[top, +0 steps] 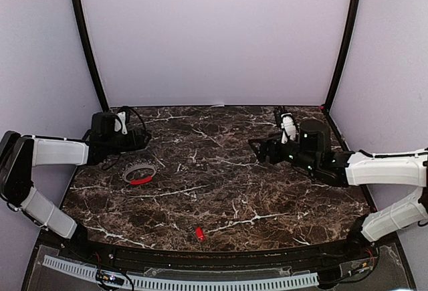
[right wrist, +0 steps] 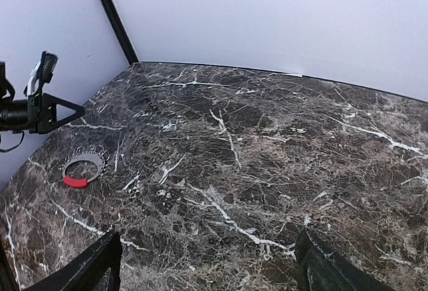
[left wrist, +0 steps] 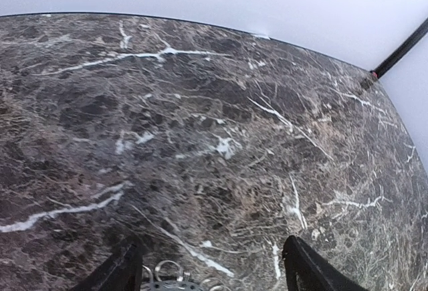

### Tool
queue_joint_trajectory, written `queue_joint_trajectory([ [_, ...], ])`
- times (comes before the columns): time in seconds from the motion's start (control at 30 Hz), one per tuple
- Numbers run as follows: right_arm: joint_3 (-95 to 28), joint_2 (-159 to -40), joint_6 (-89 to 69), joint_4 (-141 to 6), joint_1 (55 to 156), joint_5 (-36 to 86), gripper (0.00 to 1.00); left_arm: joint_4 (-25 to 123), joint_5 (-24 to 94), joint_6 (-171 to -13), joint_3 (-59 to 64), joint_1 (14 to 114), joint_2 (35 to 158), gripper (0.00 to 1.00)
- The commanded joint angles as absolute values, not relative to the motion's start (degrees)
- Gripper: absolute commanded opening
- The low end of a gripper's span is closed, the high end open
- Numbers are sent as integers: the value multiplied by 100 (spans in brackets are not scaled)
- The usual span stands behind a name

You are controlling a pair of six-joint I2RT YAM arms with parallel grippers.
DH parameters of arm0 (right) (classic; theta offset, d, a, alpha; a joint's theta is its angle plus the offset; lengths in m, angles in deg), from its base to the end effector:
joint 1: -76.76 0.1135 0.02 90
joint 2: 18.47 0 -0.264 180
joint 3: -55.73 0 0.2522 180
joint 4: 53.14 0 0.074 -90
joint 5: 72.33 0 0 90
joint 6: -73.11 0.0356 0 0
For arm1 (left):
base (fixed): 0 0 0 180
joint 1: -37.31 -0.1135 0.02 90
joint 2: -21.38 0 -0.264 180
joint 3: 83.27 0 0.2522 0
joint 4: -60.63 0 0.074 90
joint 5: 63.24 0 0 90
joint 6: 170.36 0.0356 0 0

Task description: Remove the keys from the keyring

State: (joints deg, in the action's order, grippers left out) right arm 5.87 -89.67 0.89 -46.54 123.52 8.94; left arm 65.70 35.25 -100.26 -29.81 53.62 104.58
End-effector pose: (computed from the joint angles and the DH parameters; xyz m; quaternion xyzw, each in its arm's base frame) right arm 0.1926 0.1969 0.2439 -0.1526 0.7762 0.2741 0.5469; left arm 0.2931 -0.0913 0.2050 0.0136 0.8404 -0.2265 0.4922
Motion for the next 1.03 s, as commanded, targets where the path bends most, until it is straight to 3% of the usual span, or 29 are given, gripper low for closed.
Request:
queue_joint_trajectory([
  [0.0,487,-9213,282,-4304,11411,1937,90,7015,3877,-10045,-3192,4441,10098,76],
  [0.23,1015,-9350,123,-3799,8653,2884,91,7409,4119,-10399,-4071,2384,9535,77],
  [0.4,1615,-9264,-39,-3318,7022,2730,90,8012,2993,-9993,-4703,1823,9045,86],
  [0.5,2258,-9189,-467,-2417,6894,2150,91,8907,3133,-9498,-5074,1859,9273,99],
  [0.87,3200,-10045,-769,803,6917,2153,89,10486,3345,-8764,-5031,2622,10395,99],
  [1.0,3116,-10033,-899,596,7022,2086,89,10734,3284,-8780,-5231,2640,10254,99],
])
